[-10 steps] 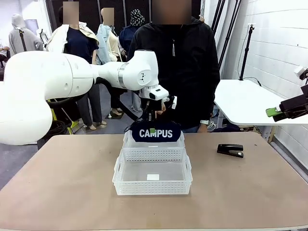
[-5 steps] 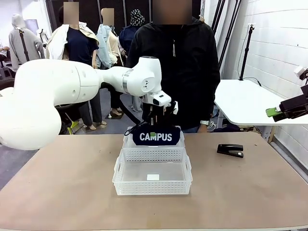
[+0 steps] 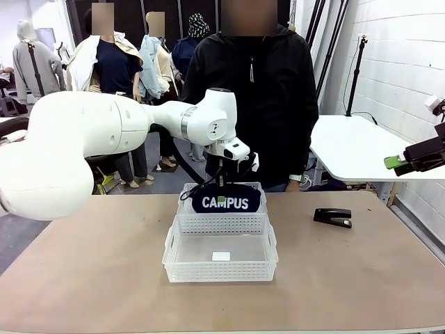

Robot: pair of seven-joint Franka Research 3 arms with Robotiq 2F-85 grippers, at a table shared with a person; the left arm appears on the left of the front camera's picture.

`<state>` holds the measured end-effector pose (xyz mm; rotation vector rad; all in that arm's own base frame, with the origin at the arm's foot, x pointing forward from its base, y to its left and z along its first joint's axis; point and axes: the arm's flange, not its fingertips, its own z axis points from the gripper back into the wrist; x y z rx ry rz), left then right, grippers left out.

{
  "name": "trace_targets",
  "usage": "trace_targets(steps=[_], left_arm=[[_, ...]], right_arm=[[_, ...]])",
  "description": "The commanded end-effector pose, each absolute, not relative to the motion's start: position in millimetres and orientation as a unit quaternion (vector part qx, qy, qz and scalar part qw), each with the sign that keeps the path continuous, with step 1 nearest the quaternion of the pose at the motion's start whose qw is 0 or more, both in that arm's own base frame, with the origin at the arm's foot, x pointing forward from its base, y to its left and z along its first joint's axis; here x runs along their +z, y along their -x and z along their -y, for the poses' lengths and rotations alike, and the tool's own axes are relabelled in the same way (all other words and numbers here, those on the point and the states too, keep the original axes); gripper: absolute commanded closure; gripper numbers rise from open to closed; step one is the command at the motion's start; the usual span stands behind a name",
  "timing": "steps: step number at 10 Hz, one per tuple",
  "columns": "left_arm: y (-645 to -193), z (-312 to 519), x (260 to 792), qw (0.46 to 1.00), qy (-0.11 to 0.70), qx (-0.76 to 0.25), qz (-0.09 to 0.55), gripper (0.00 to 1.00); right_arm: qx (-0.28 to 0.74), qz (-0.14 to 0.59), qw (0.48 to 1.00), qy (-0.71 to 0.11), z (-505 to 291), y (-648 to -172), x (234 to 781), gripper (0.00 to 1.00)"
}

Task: Distribute items into two baskets.
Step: Place the picked Pencil pouch into the Organizing basket as instructed by the person.

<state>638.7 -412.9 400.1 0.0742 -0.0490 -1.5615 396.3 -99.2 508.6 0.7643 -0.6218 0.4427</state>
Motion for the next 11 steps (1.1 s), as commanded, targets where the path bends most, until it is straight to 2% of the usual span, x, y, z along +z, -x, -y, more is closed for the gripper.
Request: trace_targets(steps=[1,5,6,11], left_arm=[[-644.6,414.5,400.9,0.713,-0.013,-0.701,0.027,0.86],[-641.9,409.6,408.4,0.706,0.000,-0.707,0.038,0.10],[-640.5,406.2,415.6,0.713,-0.006,-0.701,0.029,0.00],[-606.6,378.3,488.4,0.708,0.030,-0.706,-0.004,0.00]], right_arm=[[0.211,0.296,0.857,-0.365,98.7,-395.8,507.5,0.00],[0.211,0.296,0.857,-0.365,98.7,-395.8,507.5,0.00],[0.211,0.296,0.857,-0.365,98.7,-395.8,507.5,0.00],[0.211,0.296,0.857,-0.365,98.7,-395.8,507.5,0.00]])
